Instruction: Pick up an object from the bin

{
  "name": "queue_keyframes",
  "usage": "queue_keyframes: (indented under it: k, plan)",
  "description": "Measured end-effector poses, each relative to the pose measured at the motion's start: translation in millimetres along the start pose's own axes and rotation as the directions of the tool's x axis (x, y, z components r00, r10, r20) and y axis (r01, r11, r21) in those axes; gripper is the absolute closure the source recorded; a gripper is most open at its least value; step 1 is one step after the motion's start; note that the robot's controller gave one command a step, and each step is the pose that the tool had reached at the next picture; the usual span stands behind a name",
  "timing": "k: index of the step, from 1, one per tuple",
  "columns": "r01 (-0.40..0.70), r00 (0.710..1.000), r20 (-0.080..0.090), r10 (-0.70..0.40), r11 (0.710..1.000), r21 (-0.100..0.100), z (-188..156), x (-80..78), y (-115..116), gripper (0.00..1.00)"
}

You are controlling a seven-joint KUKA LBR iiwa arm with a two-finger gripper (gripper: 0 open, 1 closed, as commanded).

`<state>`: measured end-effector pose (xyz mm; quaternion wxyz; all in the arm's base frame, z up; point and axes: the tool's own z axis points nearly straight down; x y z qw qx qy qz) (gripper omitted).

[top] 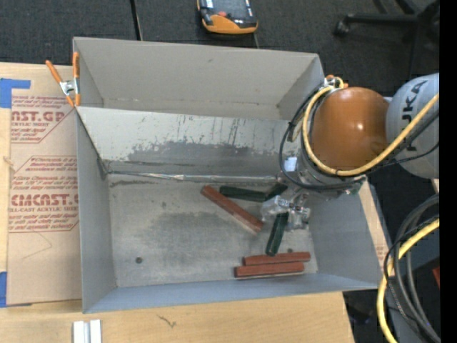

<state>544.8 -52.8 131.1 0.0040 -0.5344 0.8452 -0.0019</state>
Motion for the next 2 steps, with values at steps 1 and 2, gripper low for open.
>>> queue_keyframes:
  k: [1,2]
  plan:
    - [-0.040,0.999,-0.008,0.040,0.999,-0.016,-41,-7.2,33,1.00]
    - [-0.042,0.999,-0.003,0.042,0.999,-0.011,-110,-15.5,39,1.00]
